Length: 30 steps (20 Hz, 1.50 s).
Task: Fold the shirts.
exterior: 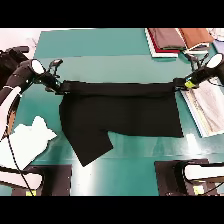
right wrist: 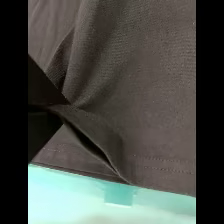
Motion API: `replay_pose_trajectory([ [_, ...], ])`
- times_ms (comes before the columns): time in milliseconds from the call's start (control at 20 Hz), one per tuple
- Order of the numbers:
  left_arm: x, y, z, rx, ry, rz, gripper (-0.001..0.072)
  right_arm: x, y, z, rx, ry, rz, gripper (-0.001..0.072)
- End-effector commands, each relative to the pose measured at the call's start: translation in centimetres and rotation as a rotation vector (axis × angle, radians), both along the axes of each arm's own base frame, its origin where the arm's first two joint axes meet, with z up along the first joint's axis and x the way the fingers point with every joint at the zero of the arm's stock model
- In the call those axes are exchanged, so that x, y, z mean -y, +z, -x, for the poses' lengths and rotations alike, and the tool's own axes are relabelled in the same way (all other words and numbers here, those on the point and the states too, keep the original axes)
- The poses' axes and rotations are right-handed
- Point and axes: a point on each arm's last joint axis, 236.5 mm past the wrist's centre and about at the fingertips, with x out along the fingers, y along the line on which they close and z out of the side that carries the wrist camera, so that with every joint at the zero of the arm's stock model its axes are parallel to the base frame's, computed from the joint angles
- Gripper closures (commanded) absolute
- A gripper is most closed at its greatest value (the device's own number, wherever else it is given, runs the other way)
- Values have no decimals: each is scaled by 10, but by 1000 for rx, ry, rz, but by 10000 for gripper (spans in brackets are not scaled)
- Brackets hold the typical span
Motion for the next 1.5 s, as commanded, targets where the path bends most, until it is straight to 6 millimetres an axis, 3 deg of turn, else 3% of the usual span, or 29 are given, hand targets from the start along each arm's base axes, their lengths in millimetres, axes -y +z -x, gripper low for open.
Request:
replay_pose_trajectory([
  [0,-5,-10,9,-26,-5,-21,374,1,-13,8,-17,-10,5,402],
  [50,-6,-7,11,-35,-2,-25,190,1,-12,10,-23,-23,2,272],
  [250,-17,30,35,-37,17,-57,210,5,20,20,16,-28,8,264],
  [350,-20,41,70,-43,47,-52,211,7,48,28,62,-31,16,264],
  [450,-24,33,120,-83,89,-47,211,5,74,32,124,-27,29,264],
  [600,-21,6,195,-174,140,-6,210,0,106,33,219,-23,40,264],
  [700,-5,-12,231,-229,168,77,211,-3,118,31,265,-19,48,265],
  [800,9,-28,250,-266,201,148,211,-9,121,32,272,-3,47,264],
  [950,29,-44,252,-241,220,223,211,-19,116,35,248,24,39,264],
  [1200,61,-40,230,-112,190,281,215,-25,114,36,233,17,28,265],
  [1350,64,-25,218,-79,181,286,654,-16,108,51,169,4,24,265],
  [1450,62,-11,210,-55,145,266,683,0,93,72,114,-47,23,265],
])
